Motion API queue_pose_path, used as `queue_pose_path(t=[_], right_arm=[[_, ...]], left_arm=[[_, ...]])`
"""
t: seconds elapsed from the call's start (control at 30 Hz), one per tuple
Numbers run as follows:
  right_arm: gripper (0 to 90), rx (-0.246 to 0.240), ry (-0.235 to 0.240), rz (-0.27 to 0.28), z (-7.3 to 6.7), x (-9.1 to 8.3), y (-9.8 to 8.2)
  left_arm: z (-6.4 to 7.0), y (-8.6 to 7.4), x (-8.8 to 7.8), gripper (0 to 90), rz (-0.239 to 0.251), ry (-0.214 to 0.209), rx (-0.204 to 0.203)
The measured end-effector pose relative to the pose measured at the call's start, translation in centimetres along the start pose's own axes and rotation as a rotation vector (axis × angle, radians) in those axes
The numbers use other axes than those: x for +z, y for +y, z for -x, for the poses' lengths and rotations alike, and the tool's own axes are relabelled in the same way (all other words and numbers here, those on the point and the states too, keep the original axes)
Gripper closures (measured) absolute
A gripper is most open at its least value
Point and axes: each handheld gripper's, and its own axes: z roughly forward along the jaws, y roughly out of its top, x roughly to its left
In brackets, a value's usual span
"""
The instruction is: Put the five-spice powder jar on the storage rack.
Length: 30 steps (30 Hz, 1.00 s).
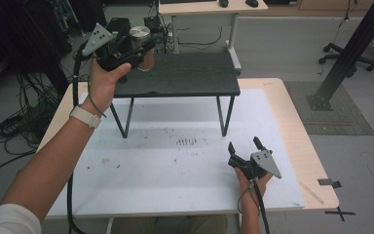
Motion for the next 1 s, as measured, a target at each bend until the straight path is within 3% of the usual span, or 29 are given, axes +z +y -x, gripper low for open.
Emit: queue_pose_path(t=[0.17,0.47,1.0], right_arm=[[8.9,0.001,0.000,0.000,0.0,0.0,0.0],[8.9,0.000,0.000,0.000,0.0,0.0,0.0],[9.2,0.000,0.000,-0.001,0.0,0.0,0.0]], left_arm=[[-0.6,-0.9,0.8,42.4,-0.006,0.016,-0.004],[-1.2,-2.8,2.1,42.4,-0.040,0.008,-0.012],[-2.5,-5.5,3.3,42.4,-0.079,0.034,-0.034]])
